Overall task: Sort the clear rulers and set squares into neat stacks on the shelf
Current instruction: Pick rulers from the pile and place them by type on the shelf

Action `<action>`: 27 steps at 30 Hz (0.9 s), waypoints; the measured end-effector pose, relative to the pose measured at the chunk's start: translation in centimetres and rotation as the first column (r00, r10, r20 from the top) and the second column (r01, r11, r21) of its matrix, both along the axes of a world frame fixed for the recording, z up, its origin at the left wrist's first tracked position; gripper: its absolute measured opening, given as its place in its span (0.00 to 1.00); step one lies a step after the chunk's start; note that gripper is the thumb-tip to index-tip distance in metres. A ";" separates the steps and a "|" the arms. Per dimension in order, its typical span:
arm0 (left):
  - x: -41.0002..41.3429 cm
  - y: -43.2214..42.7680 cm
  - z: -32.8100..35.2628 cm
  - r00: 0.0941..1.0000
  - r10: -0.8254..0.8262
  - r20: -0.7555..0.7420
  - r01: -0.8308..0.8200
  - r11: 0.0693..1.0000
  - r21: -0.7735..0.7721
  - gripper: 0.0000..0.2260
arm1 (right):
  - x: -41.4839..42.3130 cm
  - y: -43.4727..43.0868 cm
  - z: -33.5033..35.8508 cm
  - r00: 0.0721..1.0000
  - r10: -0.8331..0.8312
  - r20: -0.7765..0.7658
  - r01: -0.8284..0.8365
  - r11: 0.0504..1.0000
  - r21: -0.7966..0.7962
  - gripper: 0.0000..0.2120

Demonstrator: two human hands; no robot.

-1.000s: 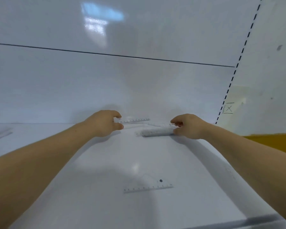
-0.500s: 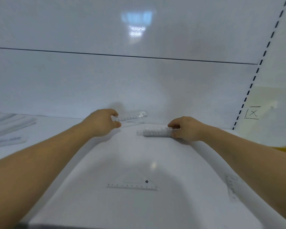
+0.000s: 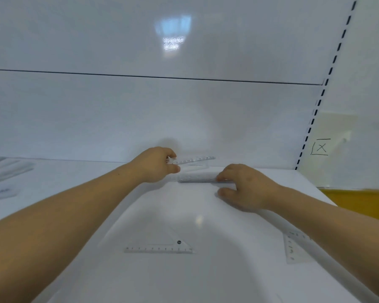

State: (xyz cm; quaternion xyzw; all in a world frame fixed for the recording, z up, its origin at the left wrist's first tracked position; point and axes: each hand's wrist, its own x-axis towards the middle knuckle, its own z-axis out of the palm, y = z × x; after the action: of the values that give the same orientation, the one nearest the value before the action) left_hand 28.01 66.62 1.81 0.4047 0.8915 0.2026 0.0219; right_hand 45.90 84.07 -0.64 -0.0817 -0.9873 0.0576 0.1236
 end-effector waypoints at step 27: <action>2.4 9.2 -2.0 0.972 -0.237 0.002 0.229 0.938 -0.258 0.25 | 4.4 -3.4 -1.4 0.921 0.081 0.382 -0.059 0.996 -0.070 0.34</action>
State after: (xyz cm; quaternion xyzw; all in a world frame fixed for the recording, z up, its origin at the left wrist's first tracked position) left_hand 30.39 75.87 -0.15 0.5041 0.8561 0.0756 0.0849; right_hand 50.32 80.67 -2.08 -0.0596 -0.9926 0.0731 -0.0768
